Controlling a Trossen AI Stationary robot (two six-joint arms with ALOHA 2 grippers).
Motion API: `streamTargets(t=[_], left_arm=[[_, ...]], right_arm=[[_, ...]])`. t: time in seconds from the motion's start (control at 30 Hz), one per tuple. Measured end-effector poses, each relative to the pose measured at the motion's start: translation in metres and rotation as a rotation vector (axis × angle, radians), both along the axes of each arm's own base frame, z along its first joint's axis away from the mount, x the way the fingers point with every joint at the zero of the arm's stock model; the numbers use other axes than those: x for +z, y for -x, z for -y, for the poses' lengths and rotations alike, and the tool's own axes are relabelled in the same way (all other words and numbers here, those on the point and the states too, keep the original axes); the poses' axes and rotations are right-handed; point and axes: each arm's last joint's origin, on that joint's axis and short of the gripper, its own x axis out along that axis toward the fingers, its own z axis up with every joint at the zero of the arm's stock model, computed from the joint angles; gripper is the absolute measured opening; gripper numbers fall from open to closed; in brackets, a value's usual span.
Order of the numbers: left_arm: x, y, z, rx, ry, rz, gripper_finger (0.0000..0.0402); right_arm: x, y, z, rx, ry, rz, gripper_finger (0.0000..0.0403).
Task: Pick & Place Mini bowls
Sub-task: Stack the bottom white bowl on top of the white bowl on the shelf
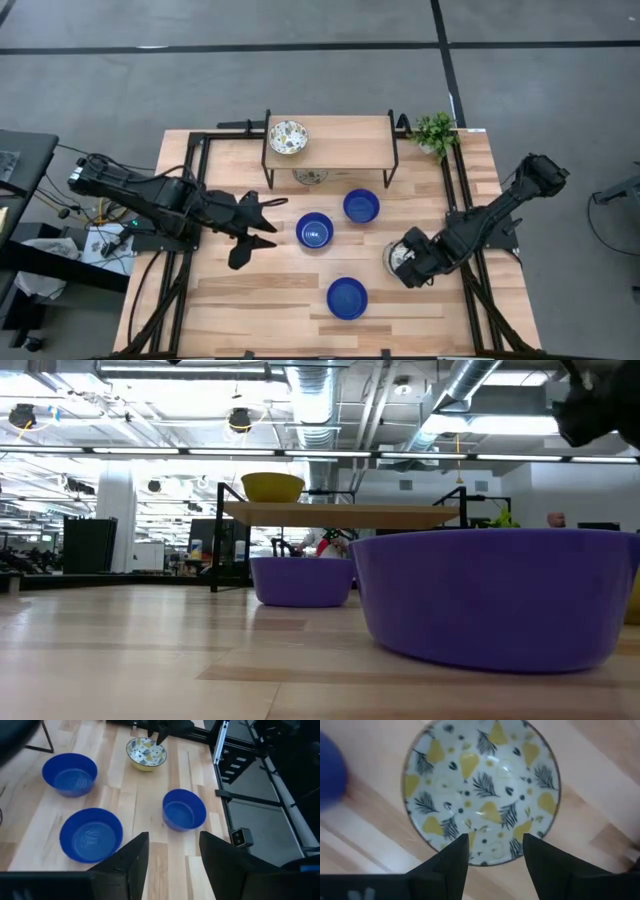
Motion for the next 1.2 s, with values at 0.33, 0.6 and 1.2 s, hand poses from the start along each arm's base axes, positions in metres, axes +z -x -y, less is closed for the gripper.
streamTargets(t=[0.33,0.6,1.2], left_arm=[[0.000,0.001,0.002,-0.008,0.003,0.000,0.0172],[0.000,0.001,0.002,0.003,0.025,-0.005,0.0172],[0.000,0.000,0.002,-0.045,-0.074,0.018,0.0172]], right_arm=[[-0.014,0.011,0.012,-0.030,0.087,-0.095,0.0179],[-0.044,0.009,0.016,-0.063,0.008,-0.020,0.0166],[-0.022,-0.021,0.026,-0.045,-0.168,0.197,0.0003]])
